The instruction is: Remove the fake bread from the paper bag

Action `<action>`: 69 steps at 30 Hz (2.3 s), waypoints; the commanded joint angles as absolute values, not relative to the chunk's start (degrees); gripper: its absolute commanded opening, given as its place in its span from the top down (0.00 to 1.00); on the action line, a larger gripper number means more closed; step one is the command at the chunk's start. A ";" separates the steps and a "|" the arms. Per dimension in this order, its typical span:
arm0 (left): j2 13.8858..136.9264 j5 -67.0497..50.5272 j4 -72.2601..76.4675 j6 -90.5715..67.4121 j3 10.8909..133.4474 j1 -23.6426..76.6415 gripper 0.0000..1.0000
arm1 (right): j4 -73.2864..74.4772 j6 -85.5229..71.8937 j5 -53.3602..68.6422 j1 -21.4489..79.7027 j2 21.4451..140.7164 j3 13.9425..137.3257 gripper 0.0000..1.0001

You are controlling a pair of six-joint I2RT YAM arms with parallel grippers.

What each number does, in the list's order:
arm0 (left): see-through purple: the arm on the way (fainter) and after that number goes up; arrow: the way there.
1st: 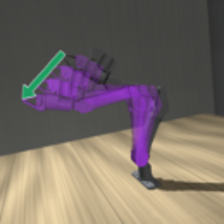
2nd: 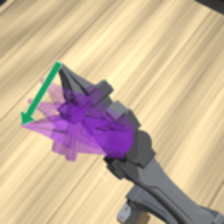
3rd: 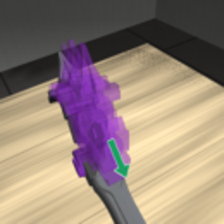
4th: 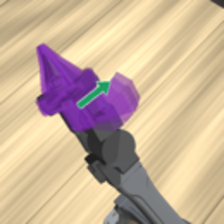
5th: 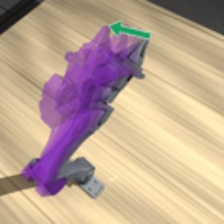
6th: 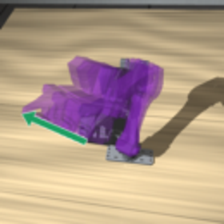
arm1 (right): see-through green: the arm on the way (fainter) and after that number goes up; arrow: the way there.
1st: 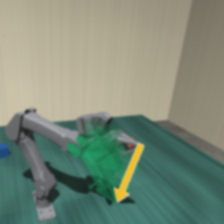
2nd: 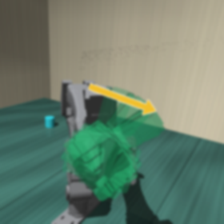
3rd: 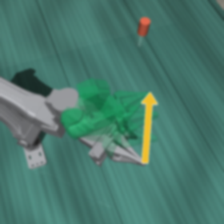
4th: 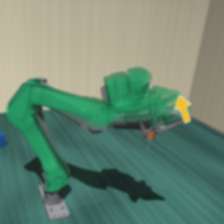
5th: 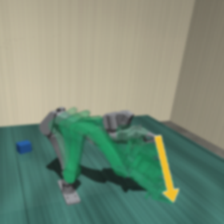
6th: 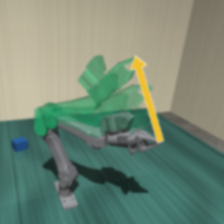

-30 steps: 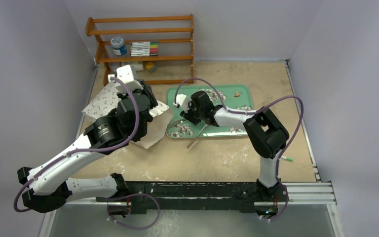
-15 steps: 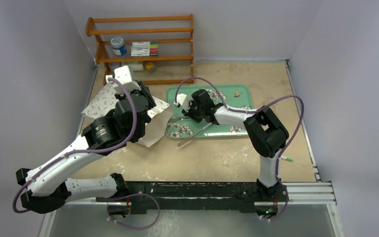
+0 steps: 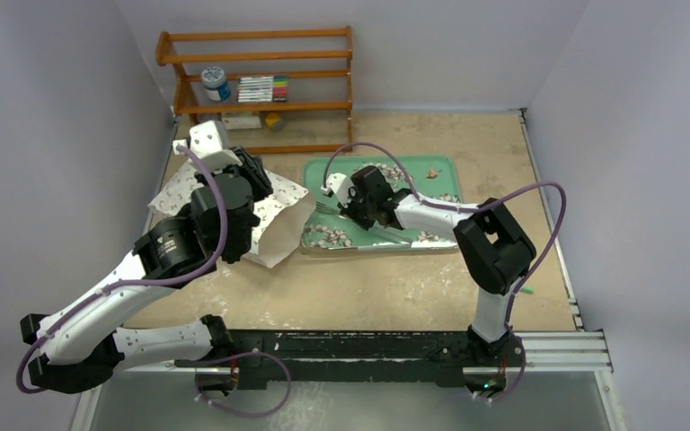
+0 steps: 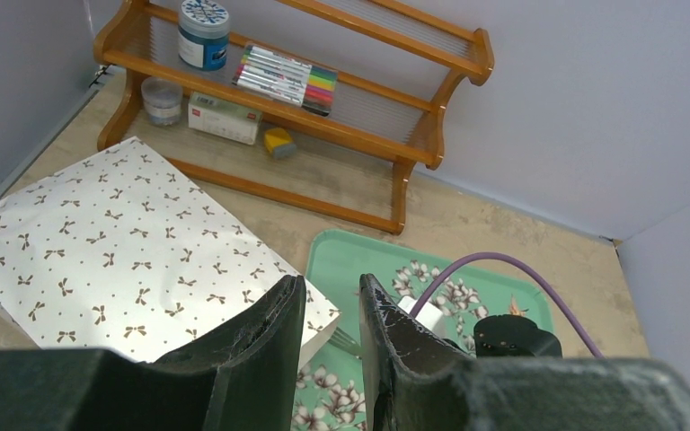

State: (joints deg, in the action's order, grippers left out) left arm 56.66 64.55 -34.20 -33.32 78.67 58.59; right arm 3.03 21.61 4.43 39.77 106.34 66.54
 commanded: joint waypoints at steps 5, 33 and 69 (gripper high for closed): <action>56.15 65.66 -32.69 -31.48 80.71 58.78 0.71 | 10.02 14.67 -0.60 40.57 103.84 68.09 1.00; 54.98 63.15 -28.94 -29.22 78.22 58.78 0.71 | 25.58 -10.40 -13.27 40.98 96.77 70.49 1.00; 53.84 69.89 -19.40 -22.35 71.04 58.80 0.64 | 6.44 -19.60 -24.75 40.42 87.38 62.76 0.15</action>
